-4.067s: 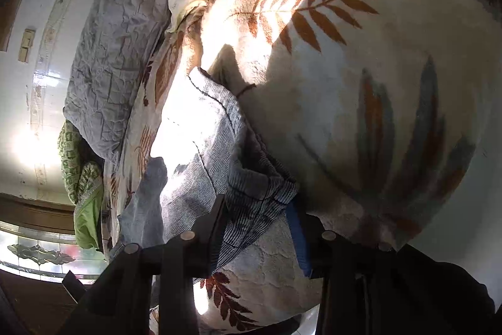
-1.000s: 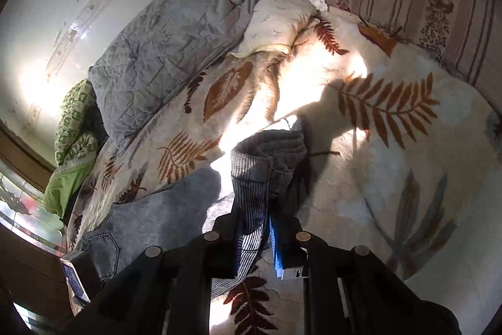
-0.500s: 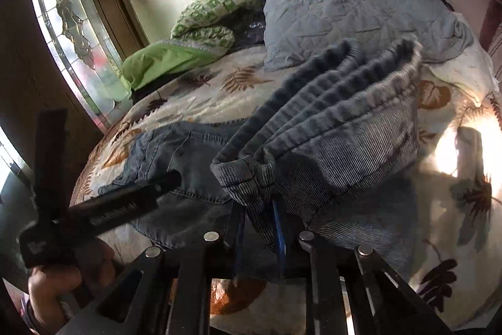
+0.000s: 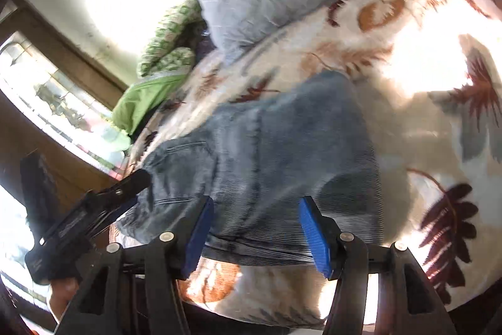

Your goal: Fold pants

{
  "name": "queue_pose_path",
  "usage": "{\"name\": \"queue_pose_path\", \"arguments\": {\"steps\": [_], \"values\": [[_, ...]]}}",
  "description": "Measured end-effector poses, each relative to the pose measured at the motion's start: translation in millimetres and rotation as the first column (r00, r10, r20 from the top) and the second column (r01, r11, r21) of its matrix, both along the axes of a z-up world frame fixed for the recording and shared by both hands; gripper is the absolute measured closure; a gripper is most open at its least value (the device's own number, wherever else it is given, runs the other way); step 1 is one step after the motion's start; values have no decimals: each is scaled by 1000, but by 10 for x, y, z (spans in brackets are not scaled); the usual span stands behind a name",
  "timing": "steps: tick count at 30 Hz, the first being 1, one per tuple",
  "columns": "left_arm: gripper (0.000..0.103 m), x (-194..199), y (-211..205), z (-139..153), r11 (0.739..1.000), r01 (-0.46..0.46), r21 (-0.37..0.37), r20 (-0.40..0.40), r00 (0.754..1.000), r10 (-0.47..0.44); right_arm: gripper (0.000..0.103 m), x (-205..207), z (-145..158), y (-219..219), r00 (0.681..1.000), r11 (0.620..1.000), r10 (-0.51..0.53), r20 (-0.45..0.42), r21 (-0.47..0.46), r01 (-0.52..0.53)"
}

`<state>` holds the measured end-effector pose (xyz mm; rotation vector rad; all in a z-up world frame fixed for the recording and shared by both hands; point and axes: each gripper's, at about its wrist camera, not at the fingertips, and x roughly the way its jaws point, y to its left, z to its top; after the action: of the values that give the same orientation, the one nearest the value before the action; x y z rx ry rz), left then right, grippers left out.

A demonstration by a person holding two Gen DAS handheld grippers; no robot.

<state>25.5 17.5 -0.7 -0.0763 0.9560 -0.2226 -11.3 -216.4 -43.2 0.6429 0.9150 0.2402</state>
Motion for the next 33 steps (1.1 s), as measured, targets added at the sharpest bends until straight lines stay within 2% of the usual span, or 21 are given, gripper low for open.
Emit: {"name": "queue_pose_path", "arguments": {"steps": [2, 3, 4, 7, 9, 11, 14, 17, 19, 21, 23, 24, 25, 26, 28, 30, 31, 33], "values": [[13, 44, -231, -375, 987, 67, 143, -117, 992, -50, 43, 35, -254, -183, 995, 994, -14, -103, 106, 25], [11, 40, -294, -532, 977, 94, 191, -152, 986, -65, 43, 19, -261, -285, 995, 985, -25, -95, 170, 41], [11, -12, -283, -521, 978, 83, 191, -97, 993, -65, 43, 12, -249, -350, 994, 980, -37, -98, 194, 55], [11, 1, -214, -435, 988, 65, 143, -112, 992, -49, 43, 3, -97, -481, 997, 979, -46, -68, 195, 58], [11, 9, -125, -332, 995, 38, 96, -80, 996, -30, 43, 19, -17, -543, 997, 980, -52, -52, 187, 60], [11, 16, -54, -276, 997, 7, 75, -63, 998, -3, 43, 23, 1, -591, 998, 970, -43, -49, 236, 54], [11, 33, -31, -286, 999, 14, 39, -78, 997, -11, 43, 103, 55, -666, 999, 950, -34, -35, 308, 43], [11, 17, -116, -218, 999, 32, 33, -47, 998, -30, 43, 390, 132, -738, 1000, 924, -10, -15, 381, 15], [11, 34, -200, -251, 997, 50, 67, -47, 998, -47, 43, 638, 93, -755, 999, 909, 33, -33, 416, -16], [11, 69, -240, -372, 995, 61, 78, -89, 995, -54, 43, 896, 9, -739, 996, 918, 67, -65, 395, -36], [11, 85, -244, -478, 994, 71, 79, -122, 991, -61, 43, 1094, -132, -735, 992, 943, 72, -107, 332, -33], [11, 70, -240, -466, 993, 87, 79, -114, 990, -78, 43, 1165, -229, -742, 986, 959, 57, -154, 283, -12], [11, 50, -211, -422, 993, 101, 58, -103, 990, -95, 43, 1180, -305, -762, 981, 964, 29, -191, 265, 23], [11, 44, -164, -364, 994, 109, 21, -92, 990, -106, 43, 1162, -309, -766, 984, 957, 32, -175, 291, 20], [11, 58, -42, -229, 992, 110, -59, -82, 990, -115, 43, 1089, -203, -747, 992, 959, 51, -115, 282, -16], [11, 78, 119, -110, 977, 105, -184, -82, 989, -121, 43, 954, -93, -741, 996, 968, 50, -74, 249, -30], [11, 100, 200, -94, 960, 90, -266, -110, 986, -123, 43, 871, -47, -742, 997, 971, 51, -57, 235, -36], [12, 145, 341, -123, 896, 38, -442, -188, 973, -135, 43, 726, -5, -731, 997, 970, 65, -29, 237, -56]]}}
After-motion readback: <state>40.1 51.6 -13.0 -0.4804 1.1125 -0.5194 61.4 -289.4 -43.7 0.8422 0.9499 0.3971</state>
